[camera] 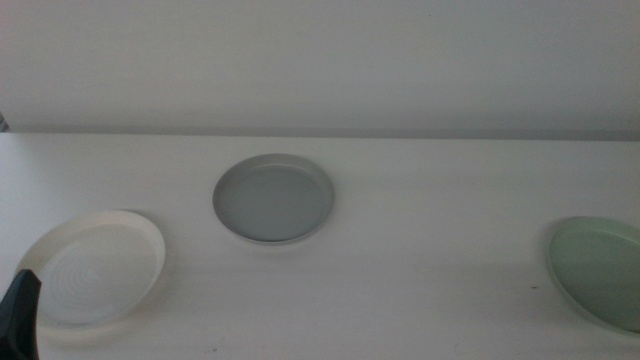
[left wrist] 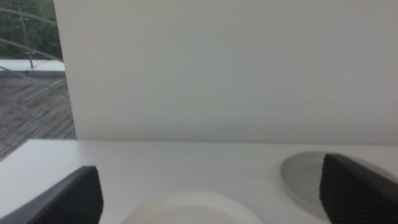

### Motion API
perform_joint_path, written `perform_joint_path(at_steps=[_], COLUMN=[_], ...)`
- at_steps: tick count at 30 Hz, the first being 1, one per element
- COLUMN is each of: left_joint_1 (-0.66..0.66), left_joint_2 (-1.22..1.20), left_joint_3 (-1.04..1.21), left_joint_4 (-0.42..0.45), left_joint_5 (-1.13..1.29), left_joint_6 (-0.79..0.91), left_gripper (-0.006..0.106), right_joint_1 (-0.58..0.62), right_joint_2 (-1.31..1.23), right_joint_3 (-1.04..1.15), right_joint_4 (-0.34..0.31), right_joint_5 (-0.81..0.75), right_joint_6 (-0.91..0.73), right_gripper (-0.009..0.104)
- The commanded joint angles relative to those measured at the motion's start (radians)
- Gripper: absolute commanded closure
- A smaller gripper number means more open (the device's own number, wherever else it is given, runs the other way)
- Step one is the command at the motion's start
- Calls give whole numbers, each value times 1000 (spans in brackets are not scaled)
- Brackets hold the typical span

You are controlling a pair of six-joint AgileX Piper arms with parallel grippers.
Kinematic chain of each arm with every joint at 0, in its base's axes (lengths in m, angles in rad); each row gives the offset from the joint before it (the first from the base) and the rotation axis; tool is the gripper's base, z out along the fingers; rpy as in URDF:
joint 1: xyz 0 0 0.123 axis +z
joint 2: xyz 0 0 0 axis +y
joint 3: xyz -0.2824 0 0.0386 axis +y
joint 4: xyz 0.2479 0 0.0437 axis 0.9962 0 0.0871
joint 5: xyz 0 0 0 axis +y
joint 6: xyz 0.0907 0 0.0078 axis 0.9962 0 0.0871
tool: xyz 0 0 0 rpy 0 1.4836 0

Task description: Stack the three bowls on top of each other.

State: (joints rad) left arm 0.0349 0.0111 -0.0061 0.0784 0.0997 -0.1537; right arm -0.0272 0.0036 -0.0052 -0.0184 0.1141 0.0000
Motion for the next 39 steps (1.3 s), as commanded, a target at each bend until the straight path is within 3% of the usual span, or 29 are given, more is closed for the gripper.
perform_joint_path(at_steps=[1,6,9,18,25,35,39], left_joint_1=[-6,-8,-8,-8,20,260,295], left_joint_2=[56,330,501,857,1085,1463,1576], left_joint_3=[-49,-344,-513,-838,-949,-1160,-1222], left_joint_4=[-8,-12,-60,-95,-70,-276,-286], left_joint_5=[49,310,494,949,986,1076,1078], left_joint_6=[-3,9,111,154,190,500,567], left_gripper=[7,7,7,7,7,7,7], right_joint_1=[-2,-2,-2,-2,-2,-2,-2], right_joint_2=[-39,-39,-39,-39,-39,-39,-39], right_joint_3=[43,43,43,43,43,43,43], right_joint_4=[-5,-5,-5,-5,-5,-5,-5], right_joint_5=[-7,-7,-7,-7,-7,-7,-7], right_joint_6=[0,0,0,0,0,0,0], right_gripper=[3,3,3,3,3,3,3])
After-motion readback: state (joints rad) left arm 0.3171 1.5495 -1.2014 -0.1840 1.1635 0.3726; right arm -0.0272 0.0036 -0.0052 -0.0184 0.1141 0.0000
